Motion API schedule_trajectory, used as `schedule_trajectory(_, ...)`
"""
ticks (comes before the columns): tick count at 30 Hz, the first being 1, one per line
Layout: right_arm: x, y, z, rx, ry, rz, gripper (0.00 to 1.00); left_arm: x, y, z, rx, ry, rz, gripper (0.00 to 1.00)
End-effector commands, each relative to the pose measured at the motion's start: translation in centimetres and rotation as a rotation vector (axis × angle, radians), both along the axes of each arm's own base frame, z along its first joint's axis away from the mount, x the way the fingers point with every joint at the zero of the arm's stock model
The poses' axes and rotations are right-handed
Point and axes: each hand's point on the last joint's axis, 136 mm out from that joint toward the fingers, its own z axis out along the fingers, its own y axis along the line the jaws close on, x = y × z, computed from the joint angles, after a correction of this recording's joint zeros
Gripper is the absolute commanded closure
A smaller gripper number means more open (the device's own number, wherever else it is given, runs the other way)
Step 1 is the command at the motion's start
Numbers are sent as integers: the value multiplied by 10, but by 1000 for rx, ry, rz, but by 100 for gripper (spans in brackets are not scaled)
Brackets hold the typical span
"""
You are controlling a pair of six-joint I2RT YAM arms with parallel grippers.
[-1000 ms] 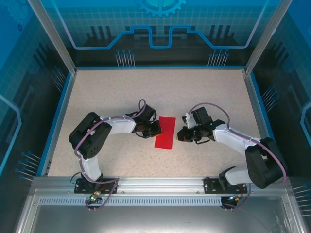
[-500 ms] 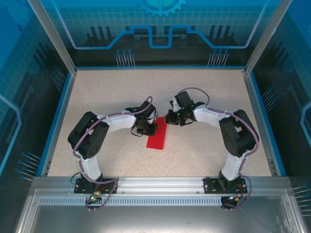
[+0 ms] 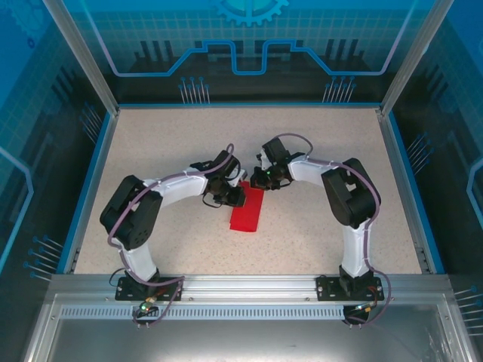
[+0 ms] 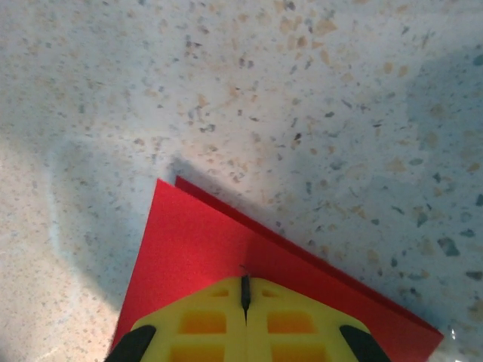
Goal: Fold a paper plane with a square sheet of paper (pick it up from the middle)
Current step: Rotate the square sheet of paper at the center of the table.
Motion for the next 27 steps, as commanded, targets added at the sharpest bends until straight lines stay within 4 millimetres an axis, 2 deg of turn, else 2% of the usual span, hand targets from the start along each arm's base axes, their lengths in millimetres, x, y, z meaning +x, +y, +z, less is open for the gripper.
schedule_trajectory(1, -13, -3, -20, -55, 63, 15, 100, 6, -7, 36, -130, -25, 123, 83)
schedule_trajectory(5, -20, -23, -26, -147, 68, -13, 100, -3, -6, 43, -188, -4, 216, 82)
schedule_trajectory(11, -41, -77, -23, -313, 84, -212, 100, -29, -29, 47, -237, 33, 252, 82)
schedule_trajectory(13, -50, -87, -19, -313, 78, -273, 100, -39, -40, 43, -252, 50, 267, 84)
schedule_trajectory(15, -53, -84, -11, -249, 49, -280, 100, -50, -51, 37, -258, 72, 291, 87)
schedule_trajectory(17, -50, -68, 6, -115, -6, -241, 100, -61, -62, 26, -250, 91, 314, 93)
schedule_trajectory(21, -57, -50, 32, 81, -65, -144, 100, -71, -70, 4, -203, 91, 370, 100)
schedule_trajectory(23, -70, -47, 34, 119, -62, -100, 100, -70, -67, -5, -180, 82, 412, 100)
schedule_trajectory(27, -92, -48, 23, 158, -27, -60, 100, -66, -58, -14, -187, 53, 483, 100)
